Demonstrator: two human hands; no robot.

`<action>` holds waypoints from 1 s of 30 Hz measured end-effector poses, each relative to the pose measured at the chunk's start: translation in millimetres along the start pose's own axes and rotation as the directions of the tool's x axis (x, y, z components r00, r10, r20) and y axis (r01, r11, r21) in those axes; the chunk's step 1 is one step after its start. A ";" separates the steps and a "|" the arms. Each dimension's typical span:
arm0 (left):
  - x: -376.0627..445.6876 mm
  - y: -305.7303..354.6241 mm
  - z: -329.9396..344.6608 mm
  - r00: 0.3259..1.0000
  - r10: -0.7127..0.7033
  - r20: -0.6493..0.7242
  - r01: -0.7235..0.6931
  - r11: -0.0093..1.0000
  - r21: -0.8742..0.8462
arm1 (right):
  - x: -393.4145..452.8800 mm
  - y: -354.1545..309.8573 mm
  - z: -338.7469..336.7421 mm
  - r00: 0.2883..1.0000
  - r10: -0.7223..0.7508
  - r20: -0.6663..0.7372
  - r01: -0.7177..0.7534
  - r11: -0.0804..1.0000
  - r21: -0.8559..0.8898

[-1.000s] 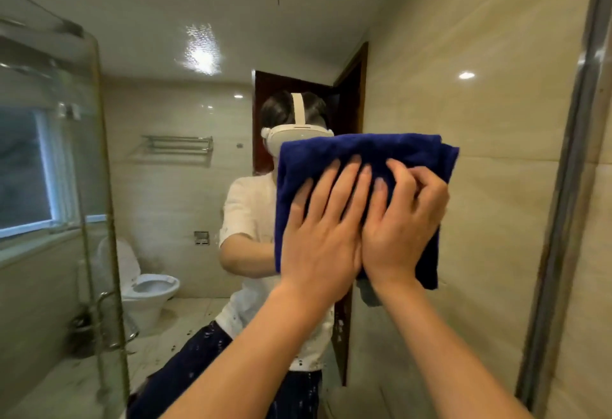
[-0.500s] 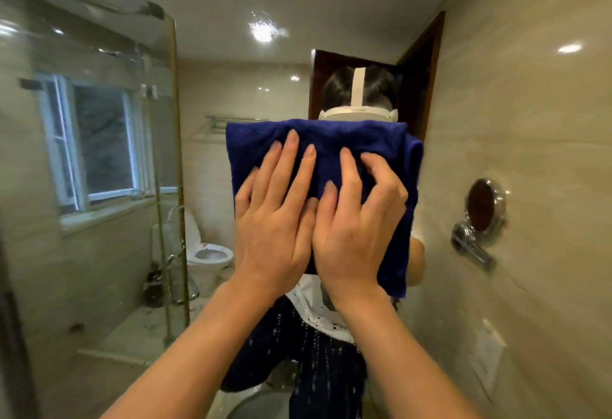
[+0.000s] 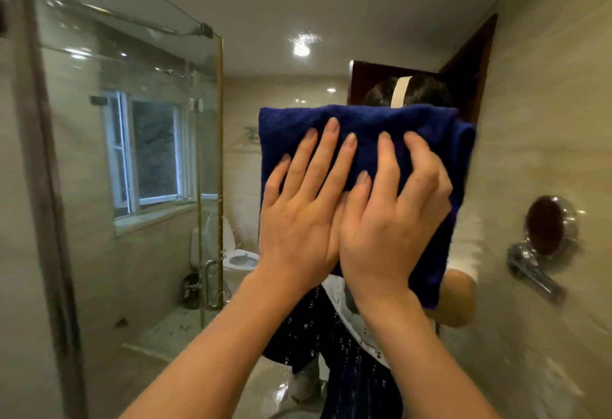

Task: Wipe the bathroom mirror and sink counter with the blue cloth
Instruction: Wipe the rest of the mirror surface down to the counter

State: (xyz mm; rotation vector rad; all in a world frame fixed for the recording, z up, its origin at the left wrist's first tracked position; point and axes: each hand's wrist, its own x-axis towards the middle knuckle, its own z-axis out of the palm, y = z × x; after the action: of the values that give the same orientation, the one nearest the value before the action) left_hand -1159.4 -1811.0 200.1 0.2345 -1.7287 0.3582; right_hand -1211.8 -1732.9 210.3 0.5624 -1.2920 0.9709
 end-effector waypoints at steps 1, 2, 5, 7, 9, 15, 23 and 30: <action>-2.3 -8.6 -1.0 1.000 -0.008 -0.002 0.008 1.000 0.003 | -2.6 -7.8 4.0 1.000 -0.002 0.012 0.002 1.000 -0.001; -4.5 -16.1 -1.8 1.000 -0.016 -0.003 0.016 1.000 0.002 | -5.5 -14.6 7.2 1.000 -0.006 0.021 0.006 1.000 -0.007; -13.6 -30.9 -3.8 0.999 -0.041 -0.005 0.041 0.999 0.004 | -13.9 -28.9 12.4 0.998 -0.044 0.047 0.045 0.999 -0.022; -18.0 -35.8 -3.6 0.998 -0.061 -0.014 0.061 0.998 0.000 | -16.4 -34.5 15.6 0.996 -0.061 0.068 0.064 0.998 -0.029; -21.5 -39.1 -2.9 0.997 -0.072 -0.014 0.072 0.997 -0.014 | -19.4 -36.6 15.5 0.991 -0.080 0.105 0.083 0.996 -0.025; -20.6 -34.9 -7.6 0.996 -0.084 0.004 0.084 0.996 0.027 | -6.9 -20.8 6.7 0.970 -0.194 0.146 0.196 0.981 0.002; -28.5 -88.6 -13.1 1.000 -0.022 -0.010 0.022 0.999 -0.039 | -26.9 -66.5 35.2 0.989 -0.112 0.097 0.115 0.993 -0.031; -58.9 -211.4 -25.8 0.999 -0.032 0.019 0.031 0.999 0.040 | -68.9 -169.0 82.7 0.974 -0.141 0.180 0.133 0.990 0.057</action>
State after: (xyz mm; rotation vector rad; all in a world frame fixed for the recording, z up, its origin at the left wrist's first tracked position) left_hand -1050.5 -2000.7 169.1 0.2949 -1.7360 0.3685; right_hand -1112.2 -1905.6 190.4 0.7803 -1.3779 0.8498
